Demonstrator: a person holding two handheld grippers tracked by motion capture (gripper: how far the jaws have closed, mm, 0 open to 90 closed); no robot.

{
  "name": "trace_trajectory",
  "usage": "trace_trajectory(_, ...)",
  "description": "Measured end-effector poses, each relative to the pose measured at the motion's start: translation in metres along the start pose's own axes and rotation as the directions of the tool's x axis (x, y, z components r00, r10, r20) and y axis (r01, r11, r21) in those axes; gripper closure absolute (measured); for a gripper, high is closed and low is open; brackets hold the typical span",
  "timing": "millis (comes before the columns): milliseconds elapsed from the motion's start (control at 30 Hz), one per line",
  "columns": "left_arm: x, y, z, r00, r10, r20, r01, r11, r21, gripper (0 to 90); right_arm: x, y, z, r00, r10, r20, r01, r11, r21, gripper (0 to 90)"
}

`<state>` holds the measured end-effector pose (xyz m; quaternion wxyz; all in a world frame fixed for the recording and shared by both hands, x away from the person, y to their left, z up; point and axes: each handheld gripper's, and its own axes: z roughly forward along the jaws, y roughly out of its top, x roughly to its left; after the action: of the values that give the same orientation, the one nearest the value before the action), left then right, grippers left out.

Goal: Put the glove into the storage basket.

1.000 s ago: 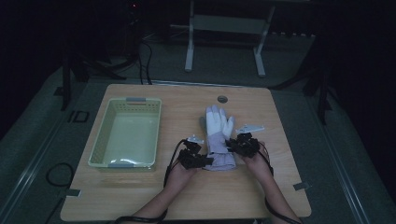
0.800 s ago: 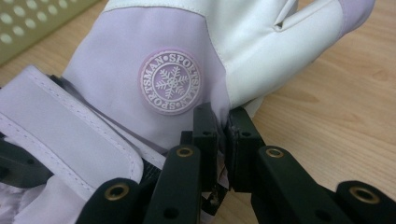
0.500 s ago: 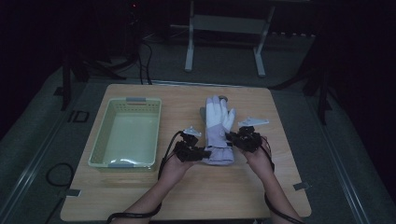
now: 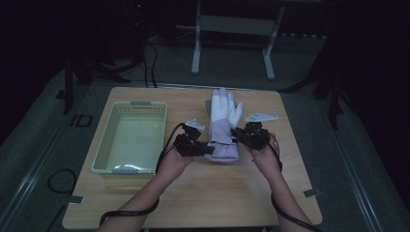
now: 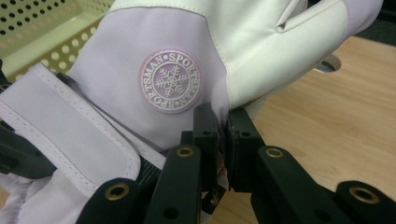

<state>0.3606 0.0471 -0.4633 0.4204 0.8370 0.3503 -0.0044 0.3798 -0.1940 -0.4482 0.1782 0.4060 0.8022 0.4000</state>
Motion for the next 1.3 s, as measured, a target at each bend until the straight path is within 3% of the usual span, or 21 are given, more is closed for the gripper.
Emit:
trace_trajectory(200, 0.000, 0.005, -0.016, 0.9999, 0.008, -0.012, -0.008, 1.0000, -0.004, 75.6, 0.007, 0.013, -0.003, 1.0000, -0.002, 0.002, 0.002, 1.000, -0.018, 84.2)
trace_trajectory(767, 0.023, -0.003, -0.072, 0.9987, -0.016, -0.048, 0.015, 0.9998, -0.015, 75.5, 0.051, 0.051, 0.011, 0.9991, -0.036, -0.021, 0.035, 0.999, -0.041, 84.1)
trace_trajectory(1300, 0.045, -0.029, -0.132, 0.9938, -0.028, -0.108, 0.024, 0.9990, -0.037, 75.4, 0.106, 0.085, 0.035, 0.9954, -0.072, -0.063, 0.068, 0.996, -0.065, 84.1)
